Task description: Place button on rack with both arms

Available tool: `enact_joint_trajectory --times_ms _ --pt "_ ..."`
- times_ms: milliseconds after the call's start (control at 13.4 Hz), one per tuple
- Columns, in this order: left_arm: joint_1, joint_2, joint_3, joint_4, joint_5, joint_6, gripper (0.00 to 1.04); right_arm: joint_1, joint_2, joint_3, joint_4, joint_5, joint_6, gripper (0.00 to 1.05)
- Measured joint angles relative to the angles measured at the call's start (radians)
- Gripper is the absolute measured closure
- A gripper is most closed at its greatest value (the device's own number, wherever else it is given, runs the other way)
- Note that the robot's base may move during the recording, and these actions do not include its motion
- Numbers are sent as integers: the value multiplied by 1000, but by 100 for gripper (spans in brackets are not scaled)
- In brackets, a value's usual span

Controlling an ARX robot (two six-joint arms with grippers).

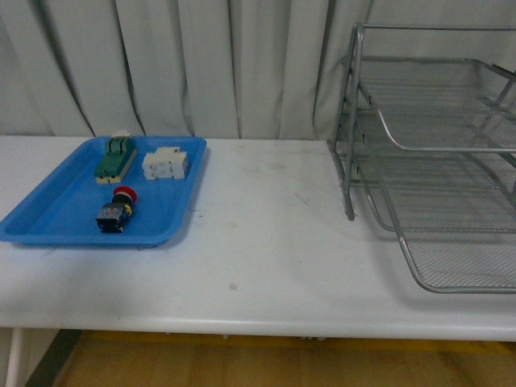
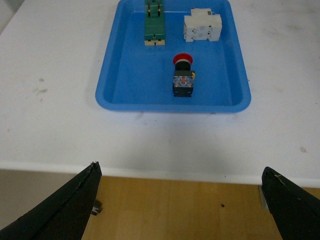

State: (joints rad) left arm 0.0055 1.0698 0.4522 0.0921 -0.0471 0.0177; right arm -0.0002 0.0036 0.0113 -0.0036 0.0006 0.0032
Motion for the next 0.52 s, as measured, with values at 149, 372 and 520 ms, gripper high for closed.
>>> enact_joint_trajectory --times_ms 149,372,520 --pt "7 194 125 -16 32 22 7 0 0 0 0 0 0 7" --pt "30 575 438 -100 118 31 7 0 0 0 0 0 0 6" --pt "29 758 597 -167 156 28 7 0 0 0 0 0 0 6"
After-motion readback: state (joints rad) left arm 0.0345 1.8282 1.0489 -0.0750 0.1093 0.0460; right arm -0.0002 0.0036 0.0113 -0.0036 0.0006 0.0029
